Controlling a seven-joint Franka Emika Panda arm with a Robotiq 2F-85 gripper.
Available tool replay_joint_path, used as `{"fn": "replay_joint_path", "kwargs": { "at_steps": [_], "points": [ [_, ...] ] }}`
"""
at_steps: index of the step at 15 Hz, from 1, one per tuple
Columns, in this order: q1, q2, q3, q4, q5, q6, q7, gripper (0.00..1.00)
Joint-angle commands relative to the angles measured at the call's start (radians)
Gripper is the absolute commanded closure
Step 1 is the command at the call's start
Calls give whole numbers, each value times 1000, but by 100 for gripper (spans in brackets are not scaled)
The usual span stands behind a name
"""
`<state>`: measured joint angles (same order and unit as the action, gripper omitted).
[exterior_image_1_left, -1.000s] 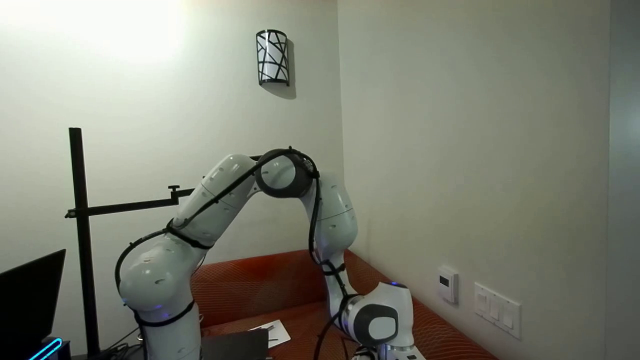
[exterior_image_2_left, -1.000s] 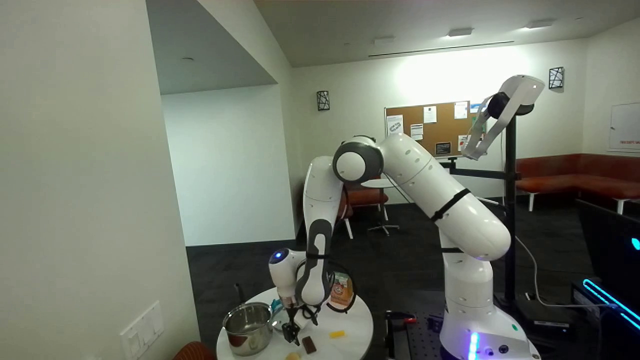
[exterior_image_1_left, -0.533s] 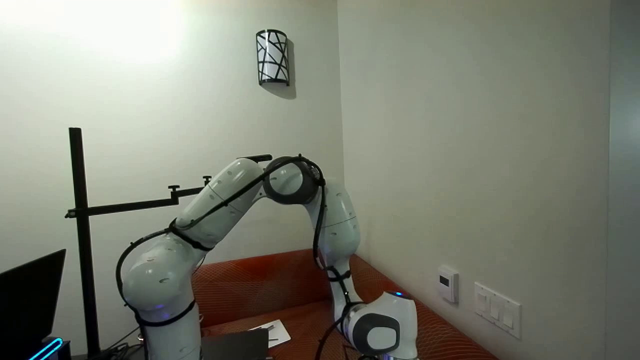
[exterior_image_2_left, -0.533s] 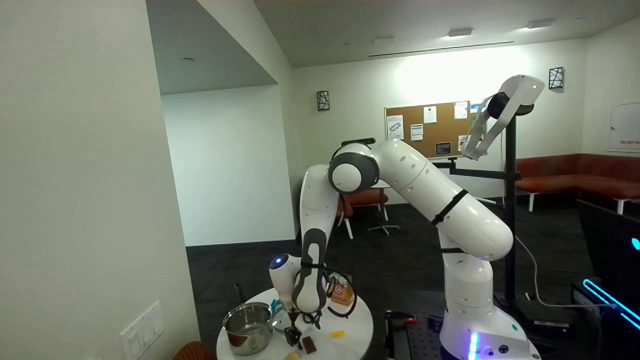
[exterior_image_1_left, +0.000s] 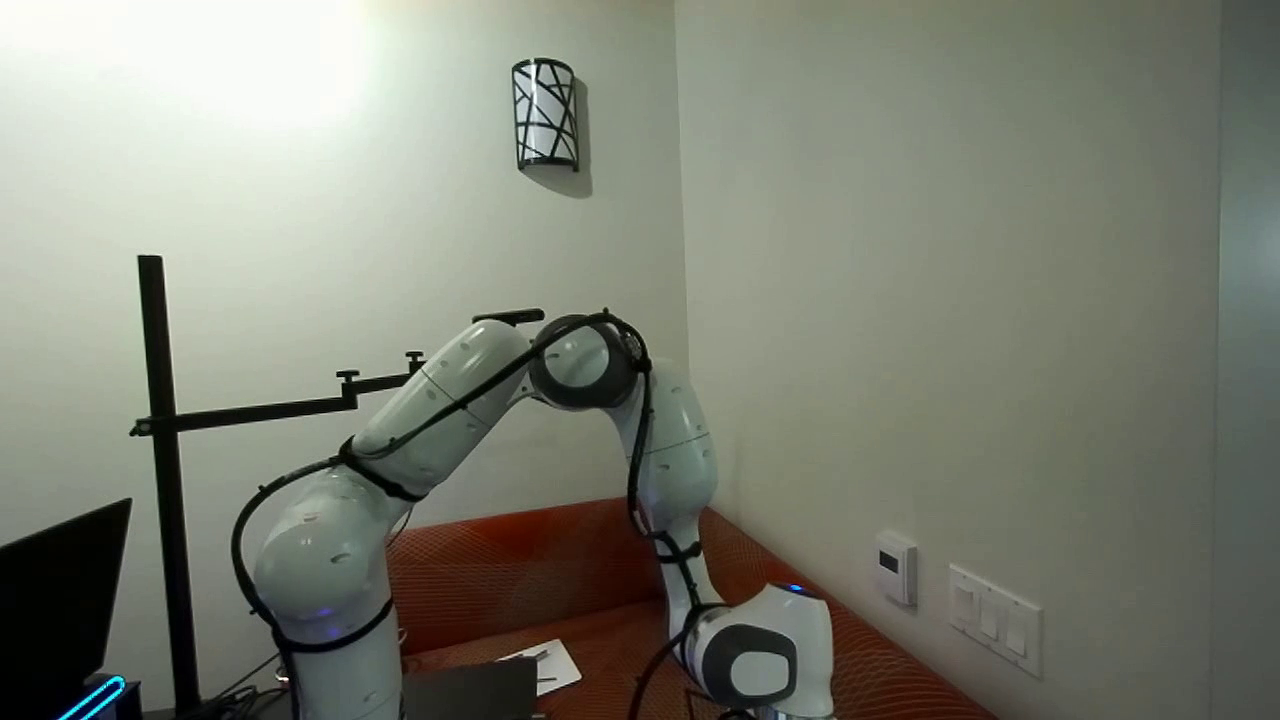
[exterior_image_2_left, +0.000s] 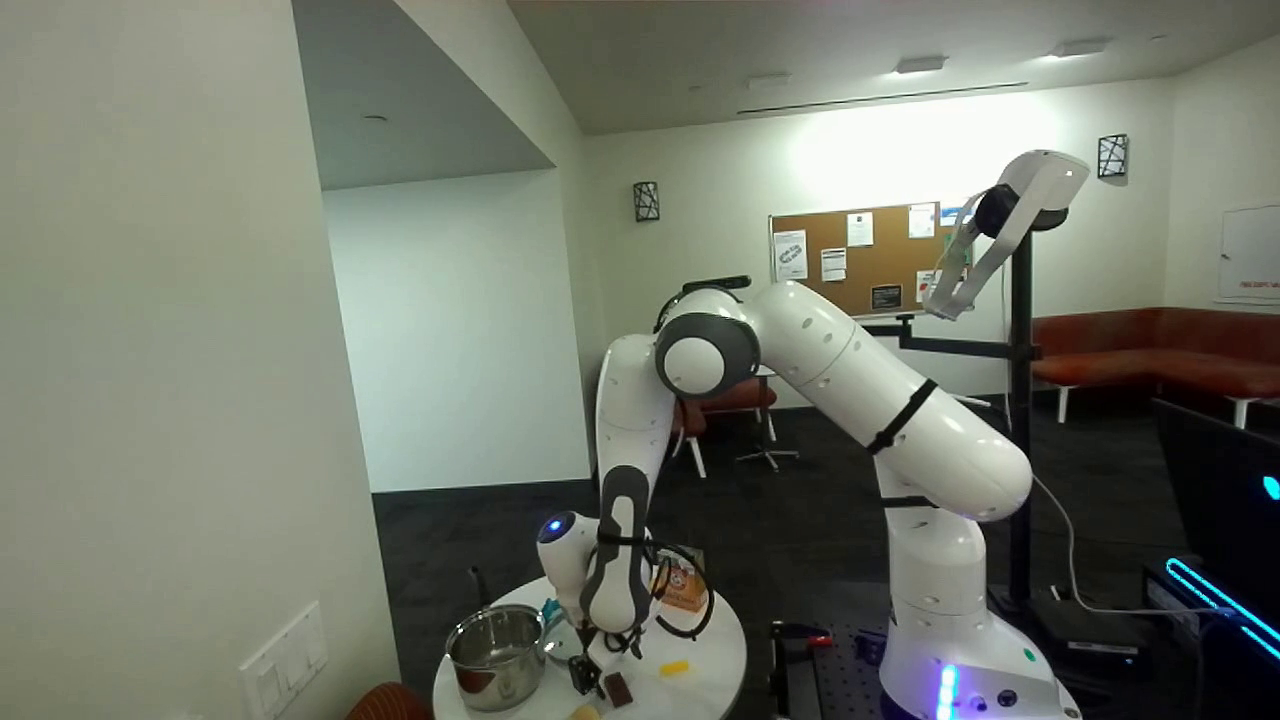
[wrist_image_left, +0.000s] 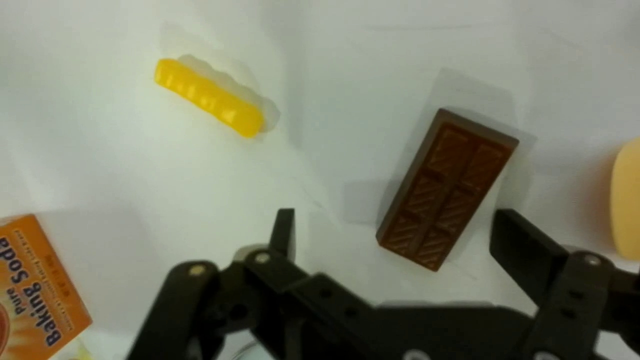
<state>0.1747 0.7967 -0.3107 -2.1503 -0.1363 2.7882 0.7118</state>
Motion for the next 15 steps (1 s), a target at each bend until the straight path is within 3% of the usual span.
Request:
{"fn": "replay_joint_path", "kwargs": {
  "at_steps": [1, 8, 15],
  "points": [
    [25, 15, -23, 4, 37, 16, -14, 30],
    [-25, 9, 21, 1, 110, 11, -31, 84],
    [-44, 0, 29, 4, 161, 11, -38, 88]
  ]
}}
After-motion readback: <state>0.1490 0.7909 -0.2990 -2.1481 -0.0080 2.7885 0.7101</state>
